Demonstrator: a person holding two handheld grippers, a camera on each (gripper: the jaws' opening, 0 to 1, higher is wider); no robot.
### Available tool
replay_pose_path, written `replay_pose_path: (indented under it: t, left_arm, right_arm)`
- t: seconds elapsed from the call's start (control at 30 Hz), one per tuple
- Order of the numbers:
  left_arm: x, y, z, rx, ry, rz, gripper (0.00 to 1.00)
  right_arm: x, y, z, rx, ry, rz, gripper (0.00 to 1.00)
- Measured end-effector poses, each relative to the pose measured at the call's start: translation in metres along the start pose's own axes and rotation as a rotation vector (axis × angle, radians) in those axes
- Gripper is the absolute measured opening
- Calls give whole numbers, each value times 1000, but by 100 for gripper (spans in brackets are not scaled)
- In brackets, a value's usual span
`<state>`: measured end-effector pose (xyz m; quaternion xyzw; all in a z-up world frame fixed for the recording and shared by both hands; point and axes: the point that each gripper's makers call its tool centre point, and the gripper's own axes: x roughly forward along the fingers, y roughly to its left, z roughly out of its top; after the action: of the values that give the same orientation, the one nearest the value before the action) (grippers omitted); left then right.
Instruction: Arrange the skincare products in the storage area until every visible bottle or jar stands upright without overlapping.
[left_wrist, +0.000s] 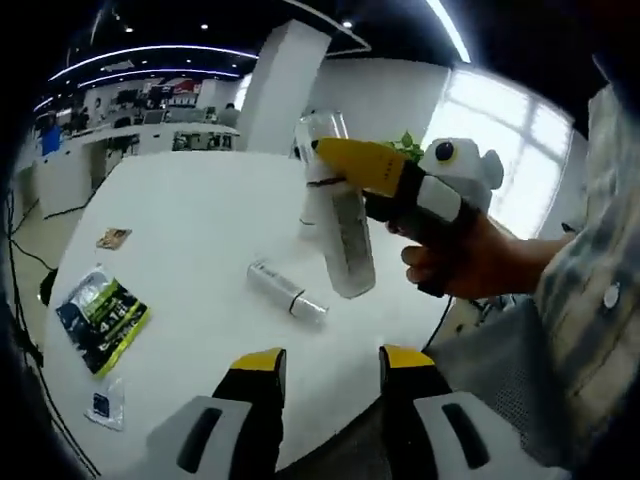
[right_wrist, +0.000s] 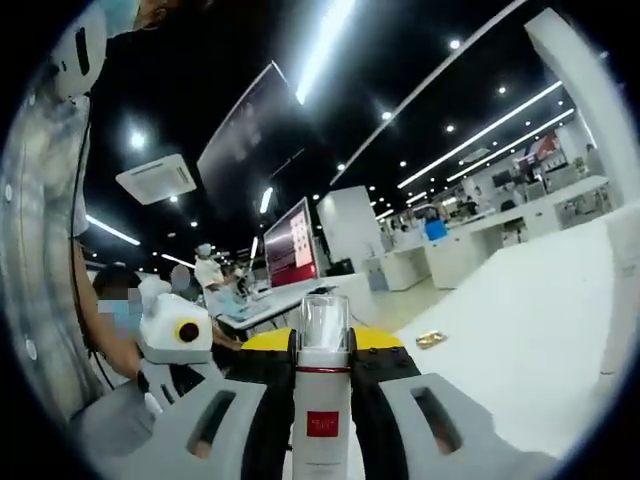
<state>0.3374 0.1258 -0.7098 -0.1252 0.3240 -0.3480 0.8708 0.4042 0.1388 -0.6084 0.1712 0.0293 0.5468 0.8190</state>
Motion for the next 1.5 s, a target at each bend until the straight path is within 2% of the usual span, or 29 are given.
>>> replay_pose_path:
  t: [0.1, 0.17, 0.33, 0.43, 0.5, 0.53, 0.63, 0.67, 0.8, 0.9, 0.97, 1.0, 1.13, 1.33, 1.43, 1.5]
  left_arm:
    - [7, -8, 14, -68, -70, -1, 37]
    - [10, -15, 20, -111, -90, -29, 38]
    - [10, -23, 33, -100, -132, -44, 37]
    - [6, -24, 35, -80, -149, -34, 33]
    - [0, -23, 35, 40, -159, -17, 25]
    - [-1, -21, 36, 43, -175, 2, 24]
    - [-3, -27, 33, 30, -161, -12, 23]
    - [-4, -27, 31, 71, -151, -4, 23]
    - [-7, -30, 27, 126, -136, 8, 22]
    - [-9, -29, 28, 157, -137, 20, 22]
    - [-12, -29, 29, 166, -142, 21, 22]
    - [-14, -29, 30, 175, -140, 19, 22]
    - [-16, -31, 26, 225, -125, 9, 22]
    - [-15, -35, 17, 262, -97, -13, 21]
    - [-14, -36, 12, 275, -79, -18, 21]
    - [-13, -34, 8, 285, -64, -19, 22]
  right_arm:
    - [-2, 11, 3, -18, 7, 14, 18]
    - [-2, 18, 4, -41, 9, 25, 18]
    - [-3, 30, 10, -72, 14, 40, 18]
    - [-4, 34, 14, -98, 11, 33, 18]
    - [-4, 36, 15, -112, 23, 27, 18]
    - [-5, 38, 15, -111, 27, 29, 18]
    - [-7, 43, 15, -114, 38, 30, 18]
    - [-7, 45, 14, -123, 48, 34, 18]
    - [-10, 52, 10, -153, 101, 44, 19]
    - [-15, 52, -3, -163, 190, 53, 22]
    - [-18, 53, -11, -159, 219, 61, 27]
    - [-20, 54, -13, -152, 226, 62, 29]
    - [-28, 54, -14, -137, 230, 74, 20]
    - [-38, 54, -22, -58, 296, 106, 20]
    - [-41, 54, -27, 3, 329, 105, 19]
    - [-43, 51, -31, 2, 364, 91, 19]
